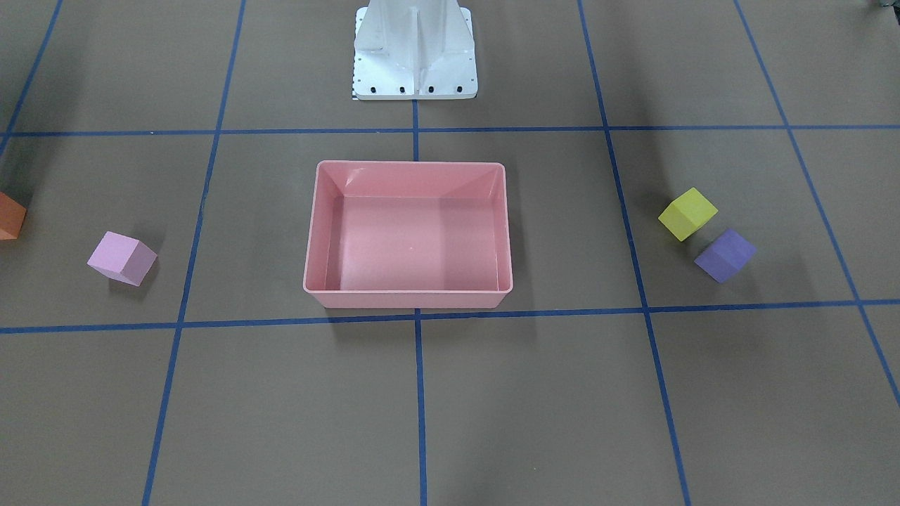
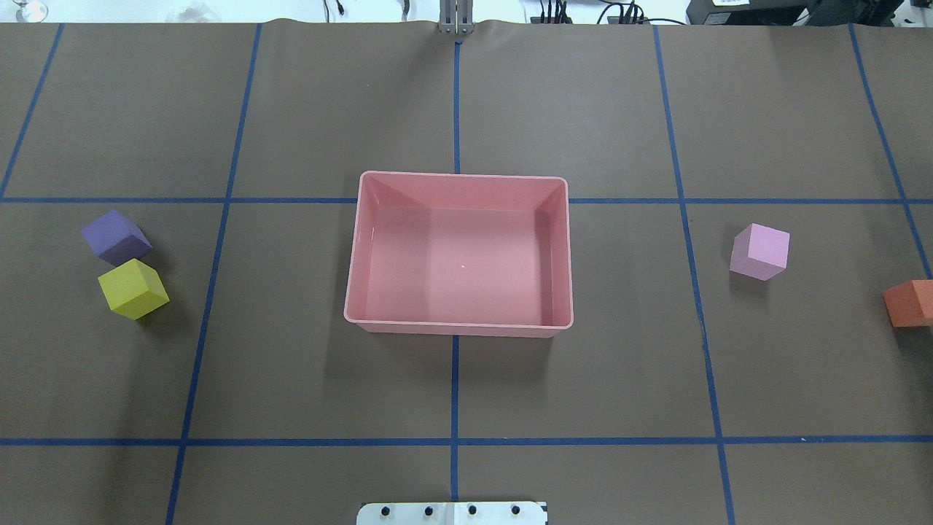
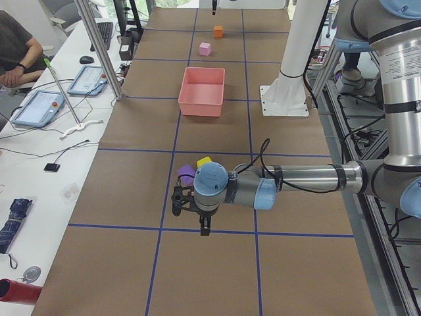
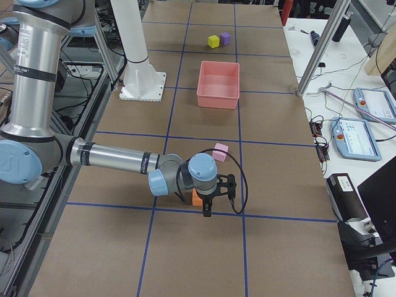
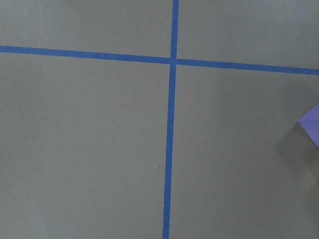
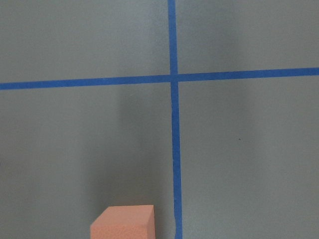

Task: Place blocks into pink bin with both arms
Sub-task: 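Lower the right gripper toward the orange cube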

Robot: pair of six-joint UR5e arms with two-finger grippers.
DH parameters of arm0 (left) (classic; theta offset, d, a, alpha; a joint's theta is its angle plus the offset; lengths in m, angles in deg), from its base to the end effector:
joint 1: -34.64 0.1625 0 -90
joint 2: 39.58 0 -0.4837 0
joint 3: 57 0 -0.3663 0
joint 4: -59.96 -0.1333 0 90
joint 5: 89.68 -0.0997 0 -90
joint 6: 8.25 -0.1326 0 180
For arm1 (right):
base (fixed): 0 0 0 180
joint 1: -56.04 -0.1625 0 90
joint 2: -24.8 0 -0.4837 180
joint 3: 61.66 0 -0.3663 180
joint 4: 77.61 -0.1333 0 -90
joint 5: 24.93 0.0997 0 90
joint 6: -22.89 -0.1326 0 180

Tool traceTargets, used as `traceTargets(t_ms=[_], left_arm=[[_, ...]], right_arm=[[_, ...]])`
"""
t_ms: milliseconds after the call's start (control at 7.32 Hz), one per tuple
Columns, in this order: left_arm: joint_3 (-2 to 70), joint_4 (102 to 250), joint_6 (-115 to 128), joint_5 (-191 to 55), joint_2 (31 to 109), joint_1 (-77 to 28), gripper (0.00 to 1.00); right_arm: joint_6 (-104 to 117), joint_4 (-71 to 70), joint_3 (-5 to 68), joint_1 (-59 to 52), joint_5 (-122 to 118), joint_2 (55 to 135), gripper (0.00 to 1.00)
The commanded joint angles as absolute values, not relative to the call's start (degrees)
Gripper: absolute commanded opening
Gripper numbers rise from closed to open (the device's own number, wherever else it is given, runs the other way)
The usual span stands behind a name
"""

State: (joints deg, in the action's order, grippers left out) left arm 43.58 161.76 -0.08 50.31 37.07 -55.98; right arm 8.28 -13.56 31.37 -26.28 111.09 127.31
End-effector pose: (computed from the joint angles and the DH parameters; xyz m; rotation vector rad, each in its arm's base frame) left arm -0.0357 -0.3657 0.7194 0.0898 0.8785 -0.0746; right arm -0.0130 -0.3799 0.7551 0.1124 -0.8345 -0.0017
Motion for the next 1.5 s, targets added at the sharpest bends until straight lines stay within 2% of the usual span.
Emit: traceTargets(t_ms=[0,546,1366], left_arm=[[43.64,162.79,-0.08,50.07,37.07,-55.98,1.0],[43.72,164.99,-0.08,49.9,36.71,-56.07,1.0],[43.72,165.87,-0.25,49.89,36.1,-56.07,1.0]], right_arm=[[6.54,-17.22,31.33,-20.71,110.42,128.34,0.99],[5.23,-17.58,30.45,-14.73,106.39,127.37,0.98],[-1.27,-17.67,27.99,-14.1,109.35,125.79,0.98]])
